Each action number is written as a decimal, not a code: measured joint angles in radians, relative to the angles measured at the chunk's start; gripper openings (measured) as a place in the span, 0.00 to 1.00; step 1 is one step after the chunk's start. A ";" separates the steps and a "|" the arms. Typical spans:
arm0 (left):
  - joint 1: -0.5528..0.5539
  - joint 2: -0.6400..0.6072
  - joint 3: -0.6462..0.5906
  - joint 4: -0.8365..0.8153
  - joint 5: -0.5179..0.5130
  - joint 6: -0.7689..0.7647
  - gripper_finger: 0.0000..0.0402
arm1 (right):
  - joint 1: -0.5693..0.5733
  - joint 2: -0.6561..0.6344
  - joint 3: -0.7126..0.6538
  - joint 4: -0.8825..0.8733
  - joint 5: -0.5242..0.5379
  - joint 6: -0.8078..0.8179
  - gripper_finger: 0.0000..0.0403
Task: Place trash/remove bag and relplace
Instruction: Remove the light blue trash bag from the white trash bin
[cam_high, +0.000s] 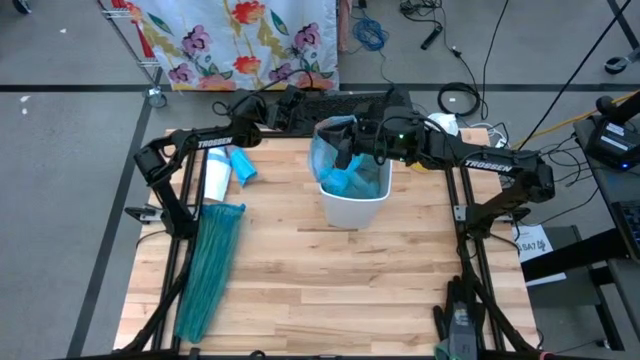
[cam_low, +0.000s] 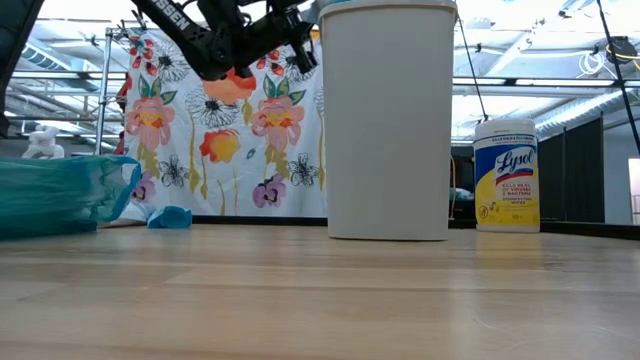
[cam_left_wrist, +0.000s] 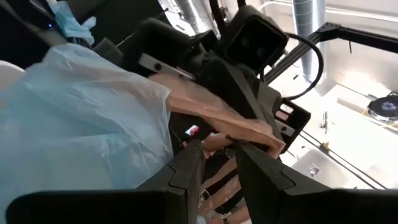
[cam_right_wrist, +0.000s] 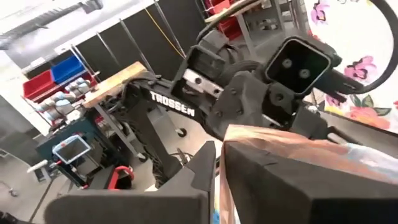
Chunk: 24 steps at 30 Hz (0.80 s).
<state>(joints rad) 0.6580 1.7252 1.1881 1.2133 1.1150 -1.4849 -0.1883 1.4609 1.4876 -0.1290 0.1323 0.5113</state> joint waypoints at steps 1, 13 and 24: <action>-0.002 0.000 0.000 0.000 0.003 0.000 0.25 | 0.000 0.000 0.000 -0.002 0.004 0.001 0.08; -0.017 0.000 -0.001 -0.001 0.011 0.000 0.25 | -0.007 0.009 0.000 -0.007 0.020 0.023 0.30; -0.032 0.000 -0.001 -0.003 0.010 -0.002 0.25 | -0.015 0.041 0.000 0.006 0.025 -0.025 0.32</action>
<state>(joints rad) 0.6264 1.7255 1.1873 1.2107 1.1253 -1.4864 -0.2035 1.5014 1.4872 -0.1226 0.1576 0.4865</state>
